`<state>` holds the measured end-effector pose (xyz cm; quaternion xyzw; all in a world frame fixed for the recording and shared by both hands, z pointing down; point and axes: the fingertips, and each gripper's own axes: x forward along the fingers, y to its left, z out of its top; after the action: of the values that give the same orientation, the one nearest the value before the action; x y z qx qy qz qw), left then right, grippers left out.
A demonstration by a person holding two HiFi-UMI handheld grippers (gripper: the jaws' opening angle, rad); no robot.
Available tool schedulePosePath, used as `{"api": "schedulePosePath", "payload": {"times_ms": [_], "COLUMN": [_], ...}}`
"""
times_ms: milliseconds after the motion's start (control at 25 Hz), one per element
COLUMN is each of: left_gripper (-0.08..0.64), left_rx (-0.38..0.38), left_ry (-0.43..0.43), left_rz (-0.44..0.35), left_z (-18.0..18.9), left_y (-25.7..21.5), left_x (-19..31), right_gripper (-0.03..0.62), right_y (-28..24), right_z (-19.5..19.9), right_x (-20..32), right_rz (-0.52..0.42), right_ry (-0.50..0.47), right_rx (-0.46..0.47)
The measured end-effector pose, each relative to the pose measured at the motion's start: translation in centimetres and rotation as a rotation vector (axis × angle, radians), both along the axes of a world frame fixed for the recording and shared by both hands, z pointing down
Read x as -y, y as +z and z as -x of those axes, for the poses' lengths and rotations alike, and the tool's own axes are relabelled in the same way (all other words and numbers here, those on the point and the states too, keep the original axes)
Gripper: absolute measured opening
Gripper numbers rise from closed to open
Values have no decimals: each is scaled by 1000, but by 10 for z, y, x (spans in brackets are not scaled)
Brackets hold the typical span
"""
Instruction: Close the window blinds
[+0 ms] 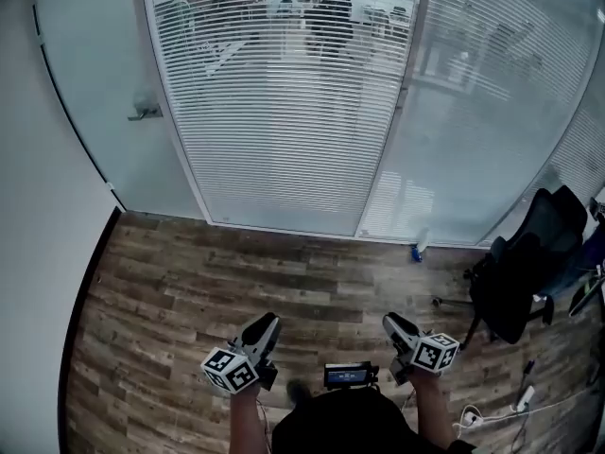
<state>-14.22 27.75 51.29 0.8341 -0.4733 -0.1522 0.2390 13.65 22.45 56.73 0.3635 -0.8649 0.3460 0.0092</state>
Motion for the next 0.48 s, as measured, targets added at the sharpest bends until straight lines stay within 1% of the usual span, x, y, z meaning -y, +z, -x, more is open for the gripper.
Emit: {"api": "schedulePosePath", "payload": {"times_ms": [200,320,480], "left_gripper": [82,82,83], "left_rx": [-13,-5,3], "left_ry": [19,24,17], "left_rz": [30,54,58], "left_z": [19,24,35], "left_y": [11,21,21], "left_x": [15,25,47], "right_gripper": [81,81,81], "right_y": [17,27,39], "right_z": [11,21,40], "right_x": [13,24,55], "right_rz": [41,56,78], "right_ry": [36,34,9], "right_rx": [-8,6,19]}}
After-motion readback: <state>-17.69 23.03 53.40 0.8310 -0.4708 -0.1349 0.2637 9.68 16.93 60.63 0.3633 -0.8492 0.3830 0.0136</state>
